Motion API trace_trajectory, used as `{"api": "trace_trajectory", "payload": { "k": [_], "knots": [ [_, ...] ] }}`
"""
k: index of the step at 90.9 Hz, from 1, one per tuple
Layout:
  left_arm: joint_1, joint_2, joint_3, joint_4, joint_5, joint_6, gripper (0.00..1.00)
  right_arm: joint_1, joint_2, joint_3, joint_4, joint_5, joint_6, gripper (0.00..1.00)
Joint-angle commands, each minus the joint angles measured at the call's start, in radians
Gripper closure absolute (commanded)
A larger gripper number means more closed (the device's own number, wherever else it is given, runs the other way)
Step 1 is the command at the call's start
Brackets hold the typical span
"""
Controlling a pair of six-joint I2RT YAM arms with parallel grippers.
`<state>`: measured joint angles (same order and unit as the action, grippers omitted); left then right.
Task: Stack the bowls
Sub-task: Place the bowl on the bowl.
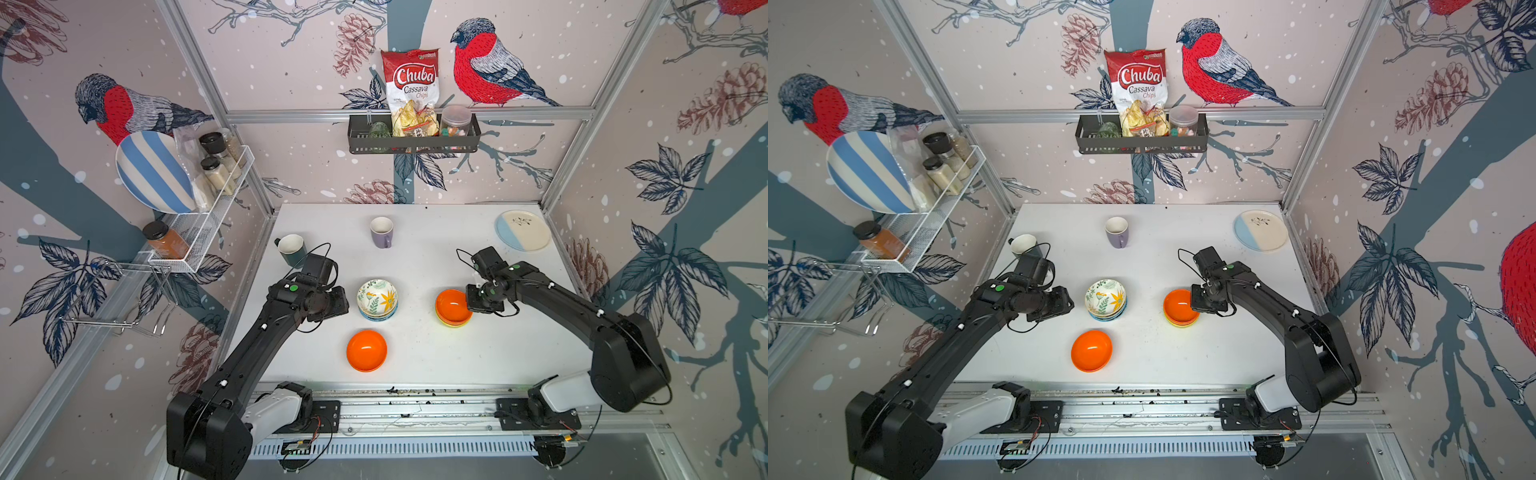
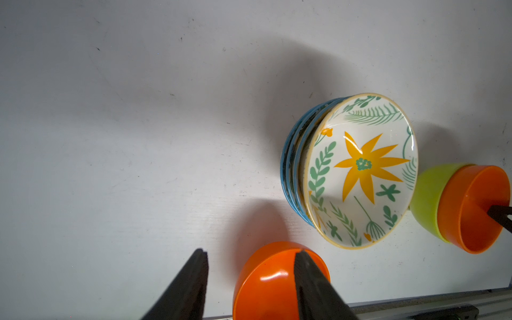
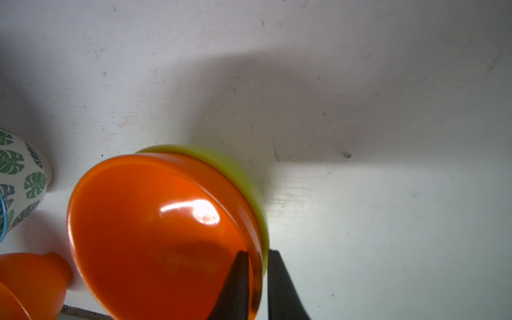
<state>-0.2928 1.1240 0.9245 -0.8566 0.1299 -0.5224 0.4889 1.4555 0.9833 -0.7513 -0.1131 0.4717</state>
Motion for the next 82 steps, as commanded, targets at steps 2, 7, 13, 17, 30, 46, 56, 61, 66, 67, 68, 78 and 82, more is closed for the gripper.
{"api": "trace_trajectory", "payload": {
  "k": [2,7,13,17,30,46,56,61,66,67,68,78,82],
  "knots": [
    [0.001,-0.003,0.002,0.007,0.002,0.009,0.47,0.001,-0.001,0.008,-0.017,-0.008,-0.004,0.77],
    [0.001,-0.003,0.0,0.007,0.002,0.009,0.47,0.002,-0.003,0.009,-0.019,-0.008,-0.004,0.74],
    [0.001,-0.003,0.0,0.008,0.001,0.009,0.47,0.001,-0.007,0.01,-0.021,-0.008,-0.004,0.72],
    [0.002,-0.002,0.002,0.008,0.001,0.009,0.47,-0.001,-0.01,0.011,-0.022,-0.005,-0.004,0.71],
    [0.001,-0.001,0.002,0.006,-0.003,0.007,0.47,-0.001,-0.023,0.016,-0.024,-0.007,-0.004,0.6],
    [0.002,-0.011,-0.002,-0.005,-0.009,-0.015,0.47,-0.001,-0.092,0.031,-0.008,0.043,-0.002,0.3],
    [0.002,-0.032,-0.005,-0.04,-0.019,-0.029,0.47,-0.003,-0.187,0.025,0.033,0.1,0.009,0.14],
    [0.002,-0.049,-0.01,-0.06,-0.039,-0.042,0.47,-0.008,-0.242,0.021,0.059,0.11,0.009,0.12],
    [0.003,-0.063,-0.017,-0.069,-0.036,-0.059,0.46,-0.008,-0.288,0.015,0.081,0.111,0.009,0.08],
    [0.002,-0.065,-0.02,-0.071,-0.033,-0.063,0.46,-0.008,-0.293,0.014,0.084,0.111,0.01,0.07],
    [0.002,-0.067,-0.022,-0.072,-0.03,-0.067,0.46,-0.008,-0.299,0.013,0.087,0.112,0.011,0.07],
    [0.001,-0.082,-0.053,-0.089,0.017,-0.103,0.47,-0.008,-0.352,0.002,0.107,0.114,0.02,0.07],
    [0.0,-0.095,-0.078,-0.089,0.028,-0.122,0.47,-0.008,-0.36,-0.006,0.111,0.119,0.024,0.07]
  ]
}}
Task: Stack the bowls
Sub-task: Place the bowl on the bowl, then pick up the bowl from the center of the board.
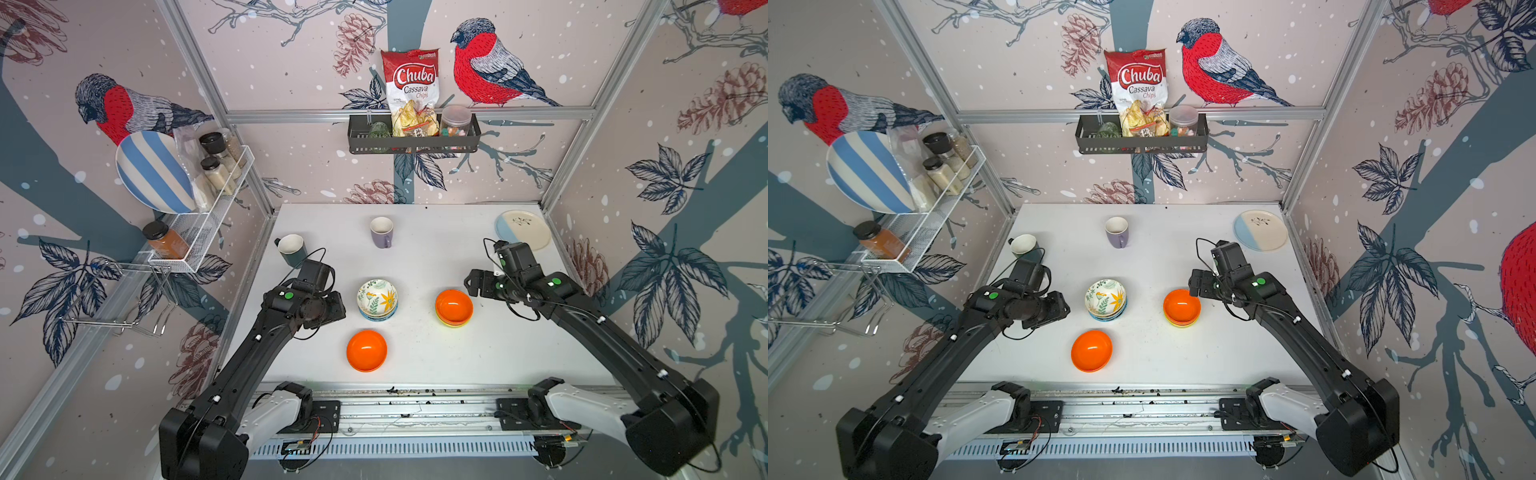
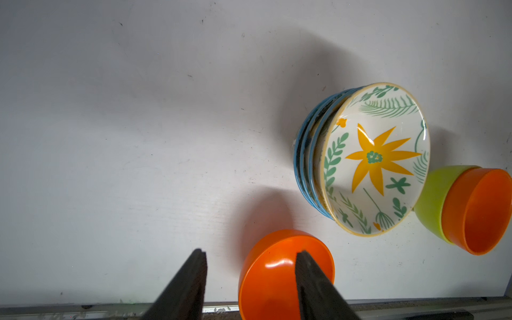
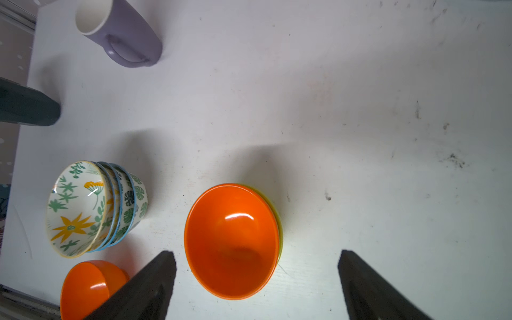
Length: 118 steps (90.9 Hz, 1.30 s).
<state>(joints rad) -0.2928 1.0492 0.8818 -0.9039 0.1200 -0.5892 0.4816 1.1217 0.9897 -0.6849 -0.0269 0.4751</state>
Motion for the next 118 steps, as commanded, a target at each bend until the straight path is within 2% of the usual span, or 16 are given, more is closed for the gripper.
{"api": "trace_trajectory", "payload": {
  "k": [1,15,26,45,68,85,118],
  "knots": [
    [0.0,-0.026,-0.043,-0.041,0.039,-0.06,0.47,0.0,-0.029,-0.014,0.045,0.033,0.021,0.07],
    [-0.025,-0.088,-0.131,-0.02,0.057,-0.13,0.47,0.0,-0.031,-0.039,0.055,0.057,0.023,0.08],
    [-0.082,-0.11,-0.164,-0.023,0.013,-0.173,0.48,0.0,-0.03,-0.037,0.059,0.041,0.026,0.08],
    [-0.141,-0.137,-0.243,0.02,0.004,-0.24,0.55,0.001,-0.048,-0.056,0.067,0.039,0.029,0.09],
    [-0.172,-0.124,-0.29,0.118,0.053,-0.24,0.61,0.001,-0.05,-0.063,0.061,0.038,0.03,0.09],
    [-0.181,-0.097,-0.314,0.128,0.031,-0.238,0.72,0.001,-0.042,-0.068,0.065,0.036,0.027,0.09],
    [-0.184,-0.081,-0.341,0.164,0.044,-0.245,0.85,0.0,-0.02,-0.062,0.059,0.034,0.025,0.1]
  ]
}}
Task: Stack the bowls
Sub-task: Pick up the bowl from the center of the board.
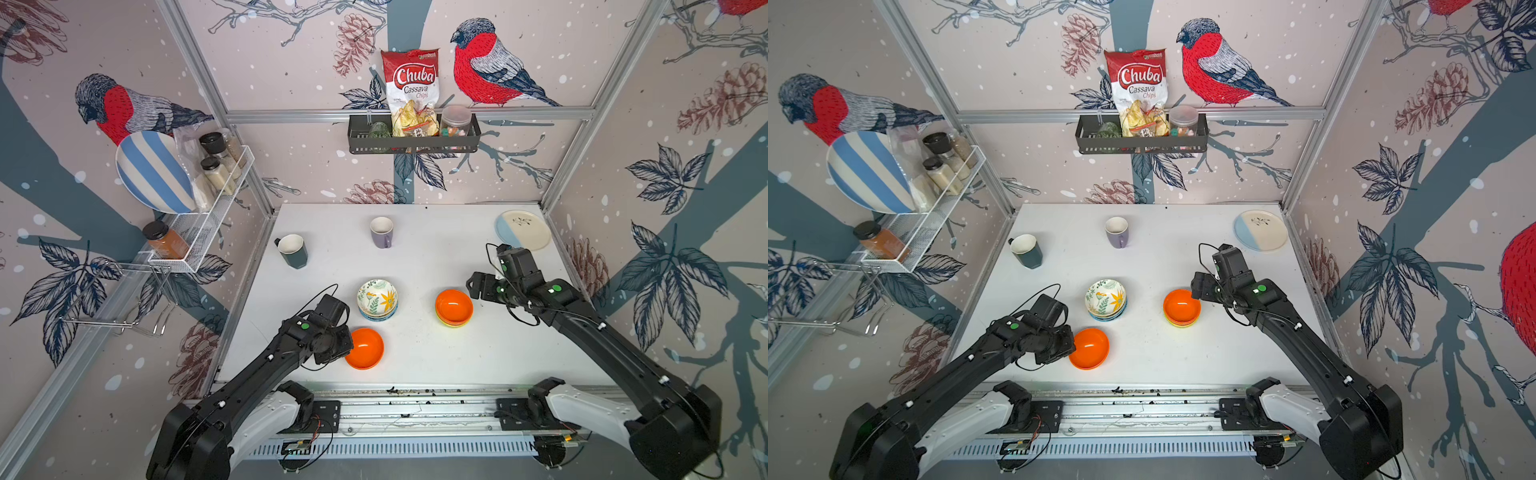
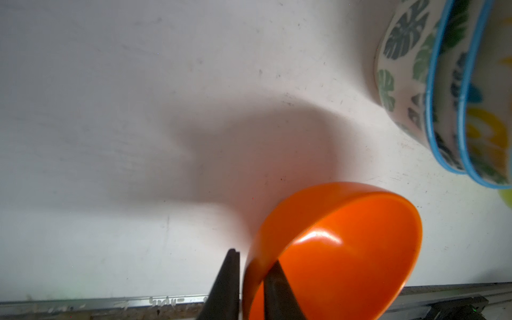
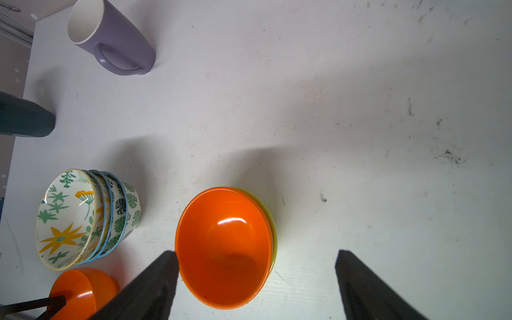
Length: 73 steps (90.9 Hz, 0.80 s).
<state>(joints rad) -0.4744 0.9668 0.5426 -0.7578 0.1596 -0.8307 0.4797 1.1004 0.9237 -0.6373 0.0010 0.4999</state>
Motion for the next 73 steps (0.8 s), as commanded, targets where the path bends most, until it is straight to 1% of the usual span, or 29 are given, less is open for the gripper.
{"api": "trace_trajectory", "payload": {
  "k": [1,9,17,37,57,66,73],
  "knots": [
    [-0.003,0.001,-0.001,0.018,0.004,-0.003,0.86,0.002,0.002,0.004,0.011,0.007,0.001,0.1],
    [-0.003,-0.003,0.001,0.01,0.002,-0.004,0.92,0.003,0.001,0.004,0.009,0.008,-0.001,0.1],
    [-0.005,-0.012,0.01,-0.011,-0.001,-0.007,1.0,0.001,0.002,0.006,0.008,0.006,-0.001,0.1],
    [-0.031,-0.072,0.065,-0.117,0.016,-0.01,1.0,0.003,0.004,0.009,0.001,0.0,-0.004,0.1],
    [-0.044,-0.136,0.189,-0.325,0.028,0.054,1.0,0.015,0.004,0.045,-0.031,-0.013,-0.006,0.11],
    [-0.046,-0.109,0.294,-0.39,-0.004,0.094,1.0,0.035,0.008,0.086,-0.06,-0.026,0.002,0.12],
    [-0.06,-0.039,0.388,-0.416,-0.048,0.118,1.0,0.06,0.021,0.129,-0.087,-0.053,0.01,0.14]
  ]
}}
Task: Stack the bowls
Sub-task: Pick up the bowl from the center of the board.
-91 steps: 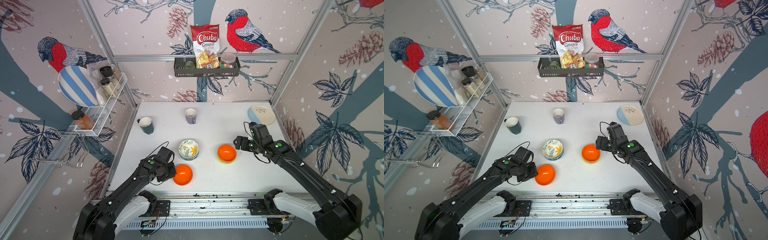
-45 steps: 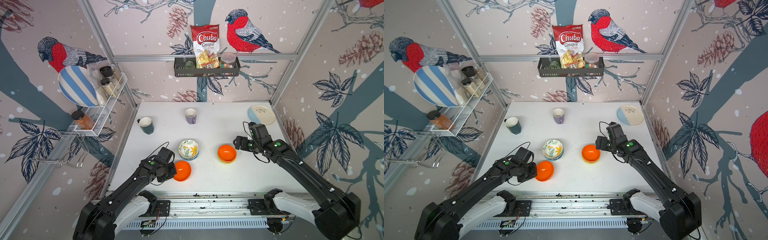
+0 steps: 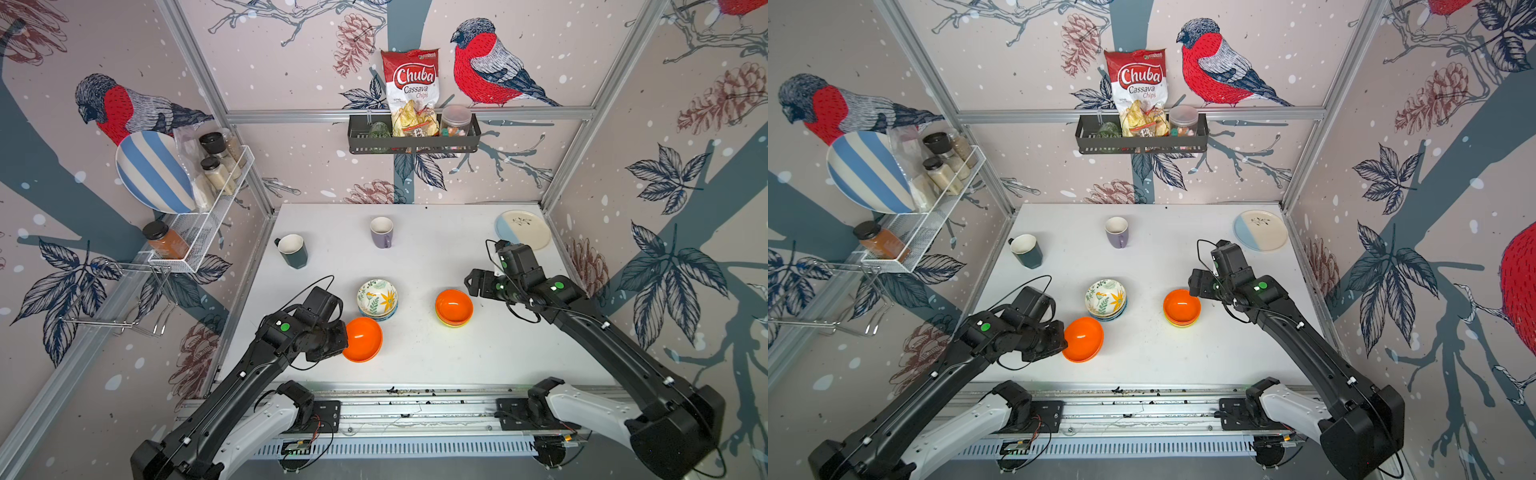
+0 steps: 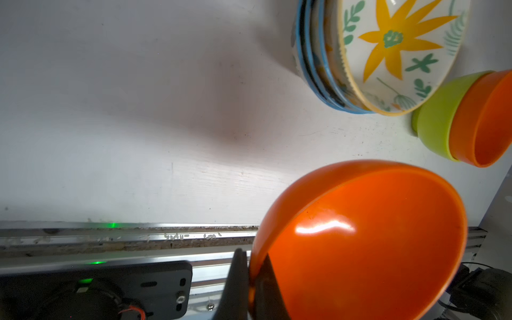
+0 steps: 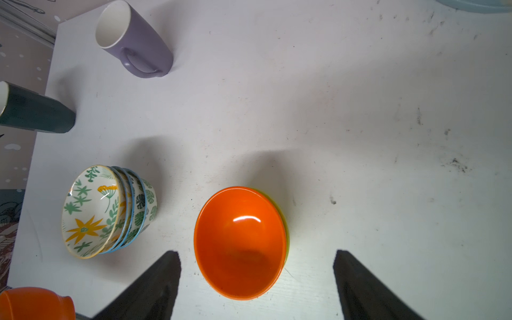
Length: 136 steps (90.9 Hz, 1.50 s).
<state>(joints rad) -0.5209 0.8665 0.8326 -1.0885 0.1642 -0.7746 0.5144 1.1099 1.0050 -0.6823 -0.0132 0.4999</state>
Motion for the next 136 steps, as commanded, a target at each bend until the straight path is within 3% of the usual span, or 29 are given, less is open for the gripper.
{"api": "trace_trajectory", "payload": {
  "k": [1,15,28,53,109,136],
  "knots": [
    [-0.018,0.074,0.112,-0.087,-0.059,0.065,1.0,0.031,0.015,0.055,-0.047,-0.043,0.012,0.15],
    [-0.095,0.249,0.277,-0.066,-0.093,0.109,1.0,0.113,0.087,0.184,-0.126,-0.107,0.01,0.19],
    [-0.158,0.412,0.408,-0.042,-0.101,0.137,1.0,0.145,0.175,0.288,-0.19,-0.324,0.008,0.27],
    [-0.199,0.58,0.547,-0.042,-0.084,0.17,1.0,0.222,0.271,0.368,-0.232,-0.305,-0.001,0.4],
    [-0.231,0.615,0.547,-0.007,-0.065,0.163,1.0,0.338,0.404,0.391,-0.243,-0.232,-0.006,0.68],
    [-0.234,0.606,0.536,-0.004,-0.063,0.158,1.0,0.358,0.43,0.393,-0.252,-0.192,-0.008,0.74]
  ]
}}
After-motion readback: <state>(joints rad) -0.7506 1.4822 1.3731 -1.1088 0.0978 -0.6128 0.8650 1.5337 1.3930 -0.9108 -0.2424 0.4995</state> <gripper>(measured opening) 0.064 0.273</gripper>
